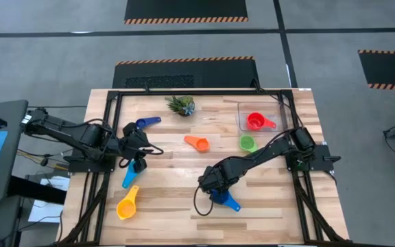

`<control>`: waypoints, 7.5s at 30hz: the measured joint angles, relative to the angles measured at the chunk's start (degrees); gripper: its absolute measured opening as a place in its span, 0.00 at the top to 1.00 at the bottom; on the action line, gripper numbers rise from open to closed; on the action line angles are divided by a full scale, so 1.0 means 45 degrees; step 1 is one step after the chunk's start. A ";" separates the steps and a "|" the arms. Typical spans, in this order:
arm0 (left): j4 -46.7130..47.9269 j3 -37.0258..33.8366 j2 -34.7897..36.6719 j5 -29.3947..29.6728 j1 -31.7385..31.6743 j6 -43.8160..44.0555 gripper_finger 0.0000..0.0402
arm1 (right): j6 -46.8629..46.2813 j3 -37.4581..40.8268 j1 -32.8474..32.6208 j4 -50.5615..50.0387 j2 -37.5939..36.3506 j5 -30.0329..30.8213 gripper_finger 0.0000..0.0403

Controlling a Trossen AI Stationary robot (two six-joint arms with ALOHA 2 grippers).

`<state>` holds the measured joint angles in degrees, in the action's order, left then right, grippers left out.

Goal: Nest measuring cups in basket
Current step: Stack the blue measuring cup on top of the red measuring cup in the transparent bin, then move the measuring cups to the center of the table

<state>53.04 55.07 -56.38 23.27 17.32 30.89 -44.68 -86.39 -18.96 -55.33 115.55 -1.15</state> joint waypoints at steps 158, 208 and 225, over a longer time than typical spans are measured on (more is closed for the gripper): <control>-0.0053 0.0000 0.0005 0.2688 0.0000 0.3541 0.78 | 1.6289 0.4702 1.2750 -0.1701 -0.6445 0.4235 0.83; -0.0049 0.0000 0.0000 0.2691 -0.0004 0.3769 0.78 | 0.7919 0.2479 0.8363 0.0318 -0.8259 0.2109 0.70; 0.1329 0.0015 -0.0732 -0.6505 0.1710 0.6764 0.78 | 0.3997 0.2434 0.2313 0.2100 -0.8880 0.3708 0.70</control>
<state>59.02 55.13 -59.67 -6.00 25.02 61.33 -26.69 -75.44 -8.55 -45.88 75.59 15.54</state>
